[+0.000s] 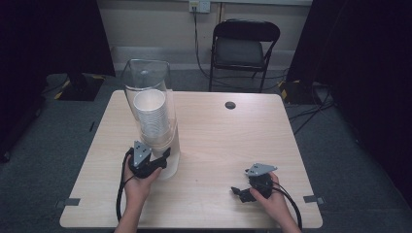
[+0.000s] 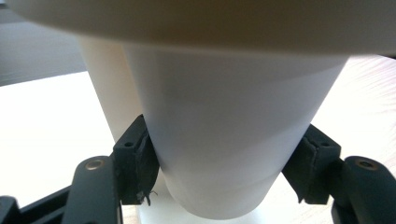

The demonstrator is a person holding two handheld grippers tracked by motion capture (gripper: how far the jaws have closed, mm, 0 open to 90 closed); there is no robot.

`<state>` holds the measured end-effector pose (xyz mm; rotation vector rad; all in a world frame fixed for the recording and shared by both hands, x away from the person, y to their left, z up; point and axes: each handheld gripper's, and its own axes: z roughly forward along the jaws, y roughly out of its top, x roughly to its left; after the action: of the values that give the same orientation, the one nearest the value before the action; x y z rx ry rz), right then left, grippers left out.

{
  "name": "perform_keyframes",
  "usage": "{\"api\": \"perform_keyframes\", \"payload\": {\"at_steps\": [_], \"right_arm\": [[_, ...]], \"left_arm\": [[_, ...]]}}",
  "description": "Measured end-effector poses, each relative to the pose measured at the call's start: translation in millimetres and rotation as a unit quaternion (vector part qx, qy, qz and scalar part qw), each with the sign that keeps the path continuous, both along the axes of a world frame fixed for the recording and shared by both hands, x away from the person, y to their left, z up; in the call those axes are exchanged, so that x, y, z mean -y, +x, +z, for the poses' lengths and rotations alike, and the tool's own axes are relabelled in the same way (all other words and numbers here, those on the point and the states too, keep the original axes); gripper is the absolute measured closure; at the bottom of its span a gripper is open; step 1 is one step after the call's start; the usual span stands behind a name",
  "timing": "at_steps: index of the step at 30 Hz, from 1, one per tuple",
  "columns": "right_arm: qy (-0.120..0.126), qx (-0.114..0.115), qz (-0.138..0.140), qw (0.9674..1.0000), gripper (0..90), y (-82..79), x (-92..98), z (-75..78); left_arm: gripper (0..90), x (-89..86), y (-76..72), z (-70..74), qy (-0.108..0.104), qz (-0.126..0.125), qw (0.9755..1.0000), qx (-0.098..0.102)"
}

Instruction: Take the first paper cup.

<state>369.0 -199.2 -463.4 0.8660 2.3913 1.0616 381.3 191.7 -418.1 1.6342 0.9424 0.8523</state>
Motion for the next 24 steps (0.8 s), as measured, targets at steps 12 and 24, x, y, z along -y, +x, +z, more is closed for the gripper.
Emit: {"api": "perform_keyframes", "payload": {"at_steps": [12, 24], "right_arm": [[0.0, 0.0, 0.0, 1.0, 10.1, 0.1, 0.0, 0.0], [0.0, -0.001, 0.003, 1.0, 9.5, 0.9, 0.3, 0.1]], "left_arm": [[35.3, 3.5, -0.9, -2.0, 0.003, 0.011, 0.9999, -0.006], [34.6, -12.1, -15.8, -39.5, 0.068, 0.003, 0.9943, -0.082]]}}
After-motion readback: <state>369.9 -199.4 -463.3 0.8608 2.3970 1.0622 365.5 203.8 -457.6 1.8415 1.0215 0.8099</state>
